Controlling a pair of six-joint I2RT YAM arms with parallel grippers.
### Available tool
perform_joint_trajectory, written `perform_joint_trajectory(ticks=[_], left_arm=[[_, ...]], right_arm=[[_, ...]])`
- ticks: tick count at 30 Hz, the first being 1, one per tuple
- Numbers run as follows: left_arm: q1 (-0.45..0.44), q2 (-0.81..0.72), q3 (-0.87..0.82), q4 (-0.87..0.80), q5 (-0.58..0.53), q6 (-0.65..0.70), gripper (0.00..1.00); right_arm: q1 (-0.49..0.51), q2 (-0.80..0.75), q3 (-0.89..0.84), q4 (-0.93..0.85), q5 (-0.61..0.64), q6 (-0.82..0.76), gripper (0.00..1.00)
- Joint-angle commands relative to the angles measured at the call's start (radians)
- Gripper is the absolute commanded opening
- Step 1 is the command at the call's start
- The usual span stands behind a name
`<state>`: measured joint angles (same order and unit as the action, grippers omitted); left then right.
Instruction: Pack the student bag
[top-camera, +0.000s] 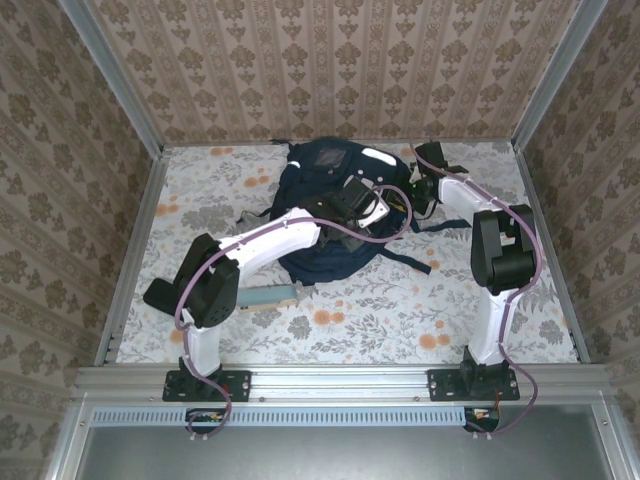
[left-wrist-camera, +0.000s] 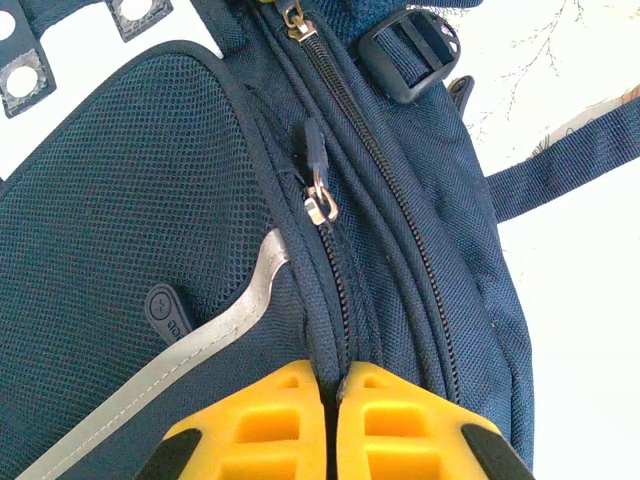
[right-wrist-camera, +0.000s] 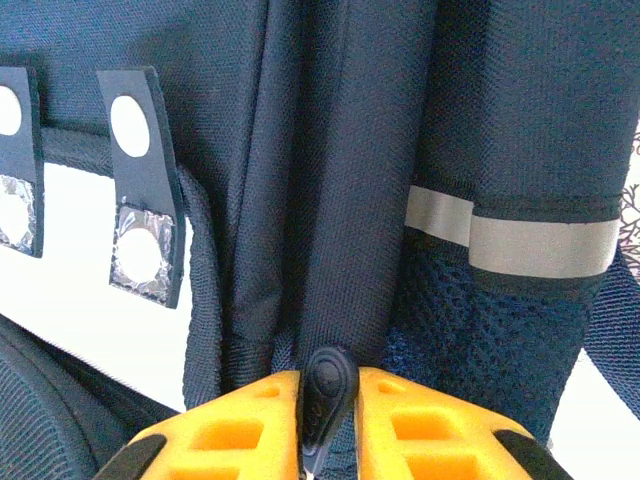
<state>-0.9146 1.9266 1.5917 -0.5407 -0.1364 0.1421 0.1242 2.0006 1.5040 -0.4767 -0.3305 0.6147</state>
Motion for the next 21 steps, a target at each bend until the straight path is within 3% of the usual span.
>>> perform_joint_trajectory(ticks=[1, 6, 11, 21], left_arm=[[0.008, -0.054, -0.007, 0.024, -0.009, -0.027, 0.05], [0.008, -0.052, -0.012, 0.025, 0.0, -0.031, 0.05], [0.008, -0.054, -0.009, 0.024, 0.004, -0.032, 0.05], [0.015, -0.047, -0.012, 0.025, 0.009, -0.05, 0.05]], right_arm=[[0.007, 0.017, 0.037, -0.108, 0.077, -0.045, 0.19], [0.009, 0.031, 0.05, -0.1, 0.019, -0.063, 0.3], [0.009, 0.062, 0.068, -0.082, -0.058, -0.067, 0.31], [0.009, -0.028, 0.006, -0.074, 0.059, -0.071, 0.12]])
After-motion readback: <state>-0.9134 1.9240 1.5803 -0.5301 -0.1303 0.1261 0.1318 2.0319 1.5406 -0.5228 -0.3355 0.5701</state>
